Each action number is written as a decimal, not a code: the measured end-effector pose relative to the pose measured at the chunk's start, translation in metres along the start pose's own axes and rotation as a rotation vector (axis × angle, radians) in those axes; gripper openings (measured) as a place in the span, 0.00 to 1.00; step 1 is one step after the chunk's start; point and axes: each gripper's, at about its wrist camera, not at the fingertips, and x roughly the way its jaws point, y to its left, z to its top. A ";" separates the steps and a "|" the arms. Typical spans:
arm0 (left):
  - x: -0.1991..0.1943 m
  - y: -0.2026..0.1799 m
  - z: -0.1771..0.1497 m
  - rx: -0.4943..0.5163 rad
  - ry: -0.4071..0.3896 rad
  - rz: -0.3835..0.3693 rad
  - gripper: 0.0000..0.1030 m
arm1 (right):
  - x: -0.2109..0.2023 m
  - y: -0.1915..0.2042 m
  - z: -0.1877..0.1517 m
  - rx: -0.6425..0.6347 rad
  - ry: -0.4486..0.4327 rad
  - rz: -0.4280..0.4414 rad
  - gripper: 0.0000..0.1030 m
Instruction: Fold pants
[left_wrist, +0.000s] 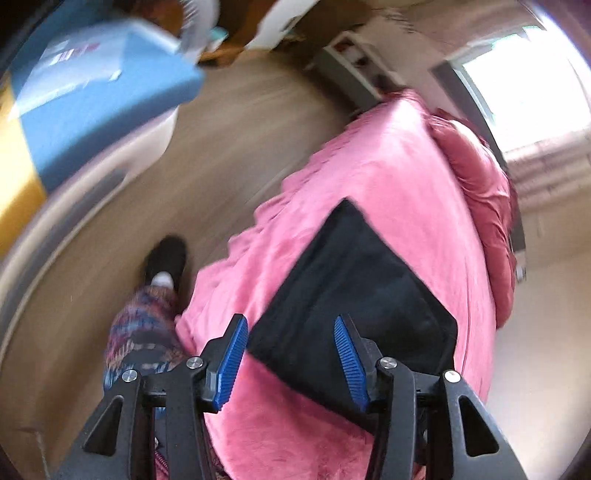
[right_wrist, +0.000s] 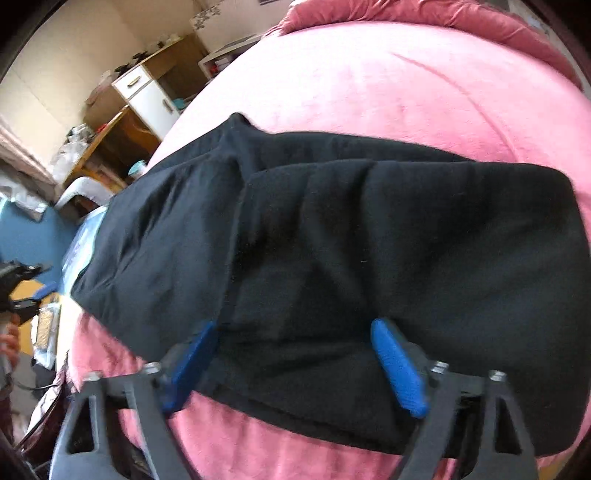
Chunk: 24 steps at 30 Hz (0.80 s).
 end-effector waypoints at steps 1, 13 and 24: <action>0.001 0.007 0.000 -0.023 0.019 -0.001 0.48 | 0.004 0.000 0.005 -0.015 0.012 0.002 1.00; 0.035 0.011 -0.018 -0.068 0.116 0.015 0.39 | -0.002 0.022 -0.011 -0.113 -0.018 -0.101 1.00; 0.022 -0.011 -0.021 0.037 -0.003 0.038 0.17 | 0.004 0.021 -0.007 -0.119 -0.022 -0.107 1.00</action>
